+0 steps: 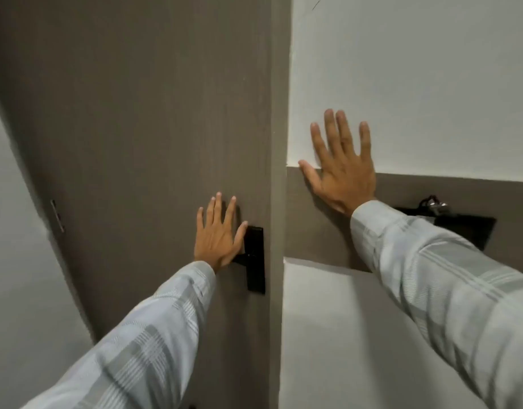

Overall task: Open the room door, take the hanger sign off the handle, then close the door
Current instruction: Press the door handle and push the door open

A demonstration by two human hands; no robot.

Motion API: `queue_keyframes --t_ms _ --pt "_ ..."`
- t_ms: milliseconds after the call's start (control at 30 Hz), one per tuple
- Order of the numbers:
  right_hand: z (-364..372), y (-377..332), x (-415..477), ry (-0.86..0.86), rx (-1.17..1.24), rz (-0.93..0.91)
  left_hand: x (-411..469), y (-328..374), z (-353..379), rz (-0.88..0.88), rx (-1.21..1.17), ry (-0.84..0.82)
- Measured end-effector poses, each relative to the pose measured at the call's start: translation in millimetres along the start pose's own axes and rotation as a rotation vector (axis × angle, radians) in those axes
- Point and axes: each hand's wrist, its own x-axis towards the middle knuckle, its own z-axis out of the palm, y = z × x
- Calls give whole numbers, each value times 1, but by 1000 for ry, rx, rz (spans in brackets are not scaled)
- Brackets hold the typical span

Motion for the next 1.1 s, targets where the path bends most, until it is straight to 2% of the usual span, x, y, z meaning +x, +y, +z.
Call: queue_keyframes --t_ms 167,533,667,733,967,1100 --pt "7 2 4 60 -52 -9 -41 -21 54 -164 -36 -297" --pt "11 -1 6 66 -91 18 -61 -9 87 -329 -217 -228" --pt "10 -5 6 50 -83 21 -68 -3 89 -510 -432 -337" --pt "10 -5 6 48 -85 18 -70 -1 88 -555 -468 -376" --pt "10 -3 4 29 -72 18 -84 -11 77 -502 -471 -413" --pt "13 -1 5 33 -52 7 -82 -28 46 -289 -270 -303"
